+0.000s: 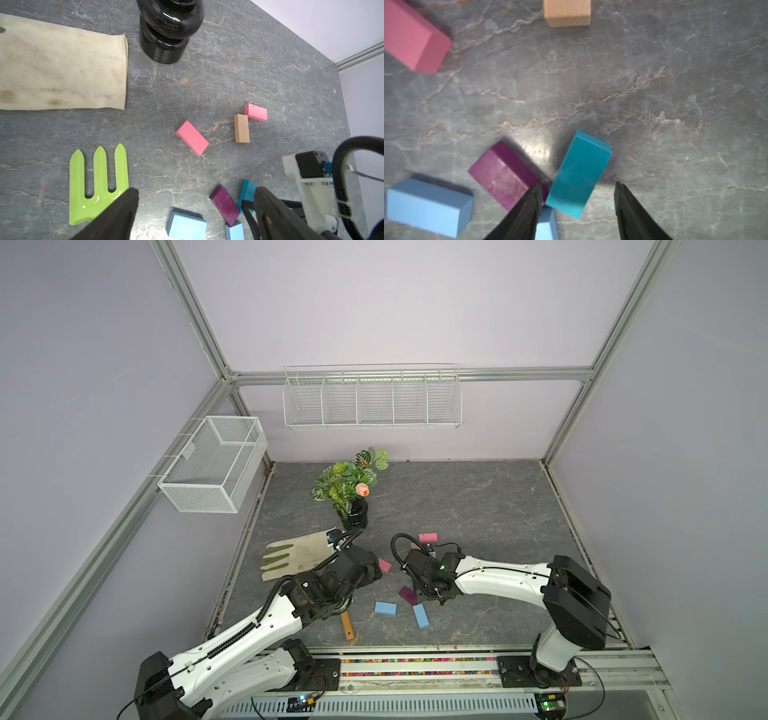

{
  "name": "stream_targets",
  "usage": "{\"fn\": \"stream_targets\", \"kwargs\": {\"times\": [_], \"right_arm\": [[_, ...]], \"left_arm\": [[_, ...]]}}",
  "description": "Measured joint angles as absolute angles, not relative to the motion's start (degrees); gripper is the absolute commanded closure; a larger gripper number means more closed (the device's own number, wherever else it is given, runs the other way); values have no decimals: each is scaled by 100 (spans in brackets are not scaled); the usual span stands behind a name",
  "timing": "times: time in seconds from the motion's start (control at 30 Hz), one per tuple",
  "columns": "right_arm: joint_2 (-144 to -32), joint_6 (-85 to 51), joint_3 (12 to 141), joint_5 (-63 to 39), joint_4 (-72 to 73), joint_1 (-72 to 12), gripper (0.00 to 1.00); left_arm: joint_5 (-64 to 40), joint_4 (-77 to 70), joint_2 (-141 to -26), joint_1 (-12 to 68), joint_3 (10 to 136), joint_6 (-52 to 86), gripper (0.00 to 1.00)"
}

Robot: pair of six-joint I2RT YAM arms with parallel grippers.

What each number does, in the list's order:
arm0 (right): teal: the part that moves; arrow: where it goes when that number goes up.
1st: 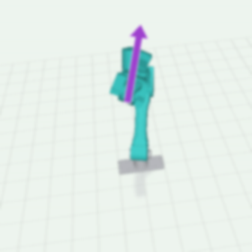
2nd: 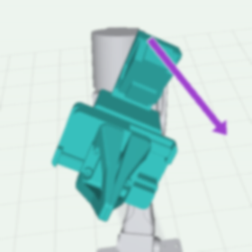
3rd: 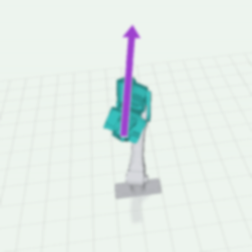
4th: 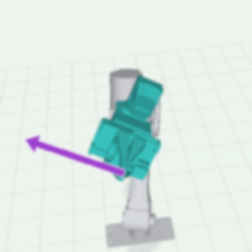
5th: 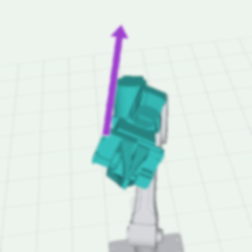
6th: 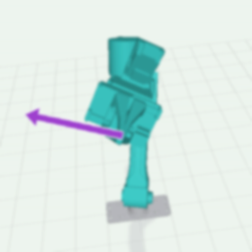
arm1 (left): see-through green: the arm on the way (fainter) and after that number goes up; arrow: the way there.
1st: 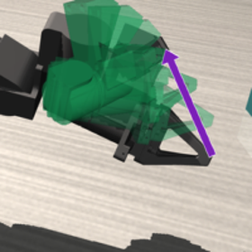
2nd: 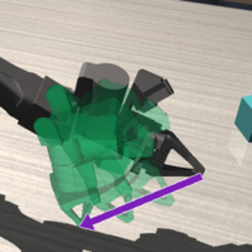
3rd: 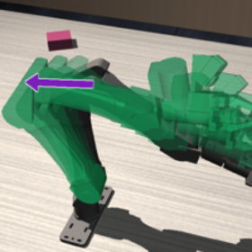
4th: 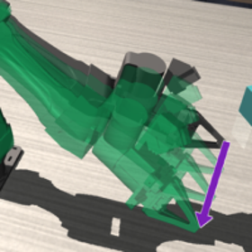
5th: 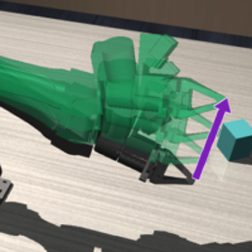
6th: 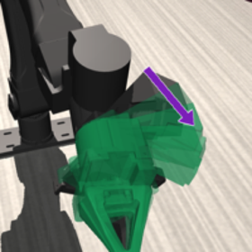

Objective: Assemble the number 8 with building blocks
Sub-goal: Adjust the building block at the center of the board.

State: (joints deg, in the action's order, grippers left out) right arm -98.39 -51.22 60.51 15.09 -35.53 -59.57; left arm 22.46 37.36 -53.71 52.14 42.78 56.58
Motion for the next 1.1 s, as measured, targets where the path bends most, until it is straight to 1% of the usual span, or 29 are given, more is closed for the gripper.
{"fn": "stream_targets", "kwargs": {"times": [0.17,0.27,0.3,0.37,0.6,0.8,0.93,1.0,1.1], "right_arm": [[-10033,-5124,5996,1326,-3400,-5874,43],[-10071,-5063,5992,1282,-3430,-5874,53],[-10073,-5017,5994,1302,-3481,-5874,55],[-10075,-4928,6003,1391,-3627,-5865,55],[-10055,-4486,6084,2110,-4727,-5815,37],[-9874,-4160,6114,2399,-5133,-5360,35],[-9874,-4110,6130,2471,-5153,-5076,35],[-9845,-4112,6117,2434,-5111,-5028,34],[-9531,-4154,5922,2204,-4810,-5028,18]], "left_arm": [[2248,3736,-5402,5214,4278,5655,9],[2248,3739,-5433,5214,4278,5653,9],[2248,3739,-5439,5214,4278,5651,9],[2250,3736,-5441,5214,4278,5647,9],[2248,3715,-5439,5214,4278,5634,9],[2246,3612,-5439,5214,4276,5610,9],[2246,3583,-5439,5214,4276,5590,9],[2246,3583,-5439,5214,4276,5586,9],[2246,3583,-5439,5214,4276,5570,9]]}}
